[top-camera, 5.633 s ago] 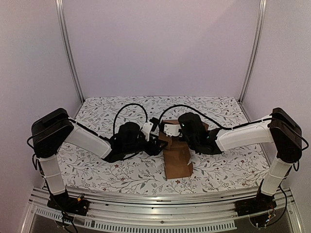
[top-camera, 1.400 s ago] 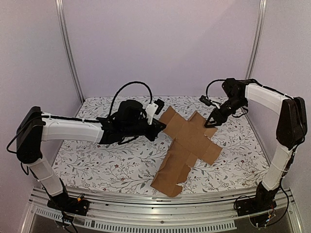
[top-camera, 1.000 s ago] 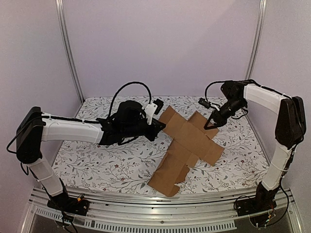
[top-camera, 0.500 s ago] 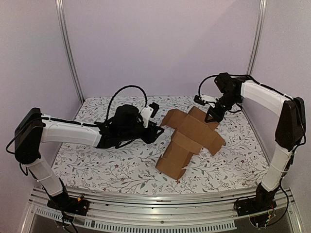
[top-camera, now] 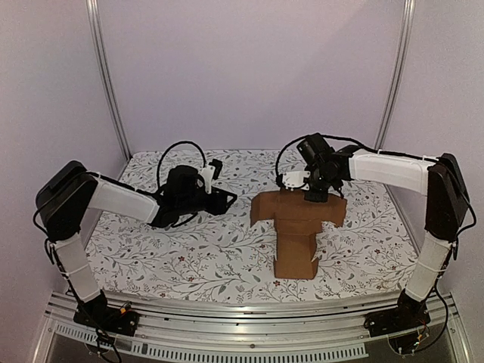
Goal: Fold the paper box
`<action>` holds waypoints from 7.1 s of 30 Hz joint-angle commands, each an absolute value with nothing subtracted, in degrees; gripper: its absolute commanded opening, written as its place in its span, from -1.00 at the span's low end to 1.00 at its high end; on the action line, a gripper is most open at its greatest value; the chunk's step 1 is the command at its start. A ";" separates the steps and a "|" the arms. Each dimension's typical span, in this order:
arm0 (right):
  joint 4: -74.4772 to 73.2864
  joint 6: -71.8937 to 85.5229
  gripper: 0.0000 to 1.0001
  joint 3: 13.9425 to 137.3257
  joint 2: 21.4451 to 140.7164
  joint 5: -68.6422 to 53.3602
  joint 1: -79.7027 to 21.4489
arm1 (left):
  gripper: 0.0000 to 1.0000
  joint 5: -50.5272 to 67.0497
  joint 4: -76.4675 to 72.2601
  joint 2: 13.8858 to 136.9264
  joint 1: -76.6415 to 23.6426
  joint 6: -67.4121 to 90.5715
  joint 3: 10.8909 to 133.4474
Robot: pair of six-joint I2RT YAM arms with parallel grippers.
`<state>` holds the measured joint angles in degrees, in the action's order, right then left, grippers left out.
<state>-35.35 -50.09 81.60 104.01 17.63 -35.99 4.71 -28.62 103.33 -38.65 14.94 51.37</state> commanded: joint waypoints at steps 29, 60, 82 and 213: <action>17.89 -63.73 -1.00 49.32 94.22 32.48 -47.23 | 0.17 27.56 -32.49 121.40 -43.68 14.40 64.03; 18.63 -61.08 -1.00 46.08 94.62 33.65 -47.74 | -0.16 0.30 -42.38 127.00 -53.09 18.00 65.32; 12.54 -54.28 -0.82 46.14 94.13 36.79 -52.31 | -0.31 -7.50 -54.24 129.94 -57.13 16.67 62.37; -70.02 -15.99 0.28 97.45 117.82 -46.66 -15.80 | -1.00 -4.51 -20.55 123.46 -58.01 10.40 70.67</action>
<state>-68.84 -15.07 97.43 120.31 -44.10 -18.94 0.27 -36.62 127.20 -57.30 7.29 69.58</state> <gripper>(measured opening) 0.636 0.039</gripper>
